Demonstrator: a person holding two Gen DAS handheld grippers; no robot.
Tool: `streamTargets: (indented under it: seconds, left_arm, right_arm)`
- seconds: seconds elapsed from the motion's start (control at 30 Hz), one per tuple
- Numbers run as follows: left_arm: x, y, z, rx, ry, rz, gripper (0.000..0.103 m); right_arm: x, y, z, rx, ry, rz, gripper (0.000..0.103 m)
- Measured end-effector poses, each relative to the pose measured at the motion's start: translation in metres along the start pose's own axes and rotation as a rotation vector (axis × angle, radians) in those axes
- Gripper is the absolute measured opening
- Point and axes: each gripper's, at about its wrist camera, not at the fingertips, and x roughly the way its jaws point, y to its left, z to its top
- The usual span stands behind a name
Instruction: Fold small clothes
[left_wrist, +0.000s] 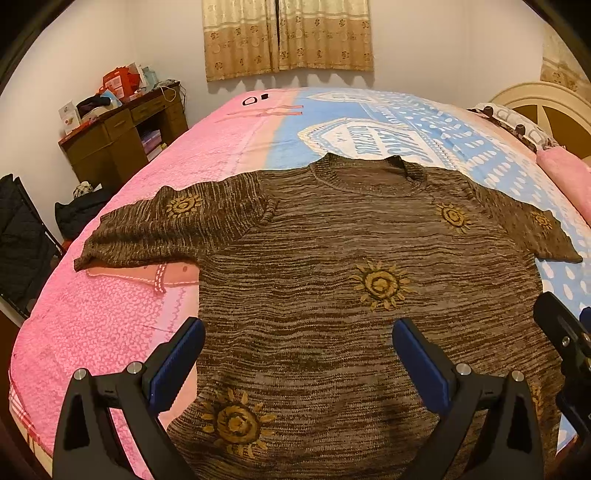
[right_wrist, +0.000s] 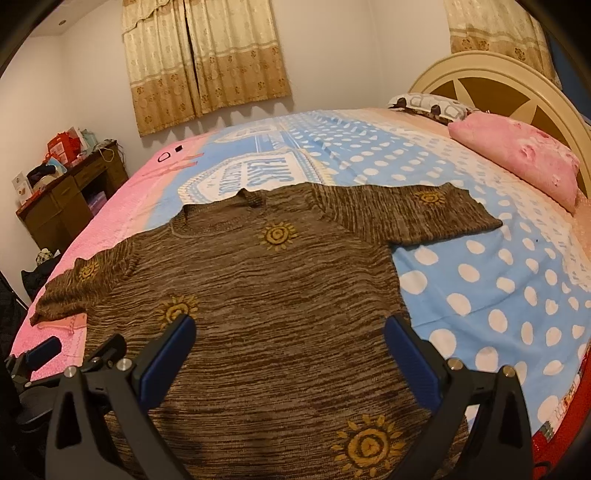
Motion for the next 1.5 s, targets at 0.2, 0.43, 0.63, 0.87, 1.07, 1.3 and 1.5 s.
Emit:
streamTargets:
  seconds: [0.2,0.43,0.63,0.87,1.07,1.3,1.5]
  left_arm:
    - [0.001,-0.004,-0.001,0.011,0.003,0.001,0.102]
    - [0.009,-0.009,-0.001,0.011,0.029,-0.026,0.101]
    - [0.014,-0.013,0.0,0.013,0.041,-0.025,0.102]
    - [0.015,-0.015,0.005,0.033,0.034,-0.043,0.101]
    - [0.021,-0.001,0.017,-0.006,0.041,-0.108,0.101]
    - [0.028,-0.005,0.03,0.046,-0.002,-0.035,0.101]
    - [0.044,-0.01,0.034,0.037,0.045,-0.055,0.101]
  right_arm:
    - [0.002,0.0,-0.001,0.003,0.01,0.0,0.103]
    - [0.011,-0.007,0.0,0.025,0.036,-0.003,0.103]
    - [0.019,-0.014,0.0,0.048,0.058,-0.006,0.103]
    - [0.024,-0.023,0.009,0.053,0.072,0.006,0.103]
    - [0.035,-0.09,0.04,0.197,0.078,-0.004,0.103]
    - [0.073,-0.236,0.094,0.402,0.03,-0.286,0.103]
    - [0.14,-0.296,0.1,0.504,0.188,-0.373,0.079]
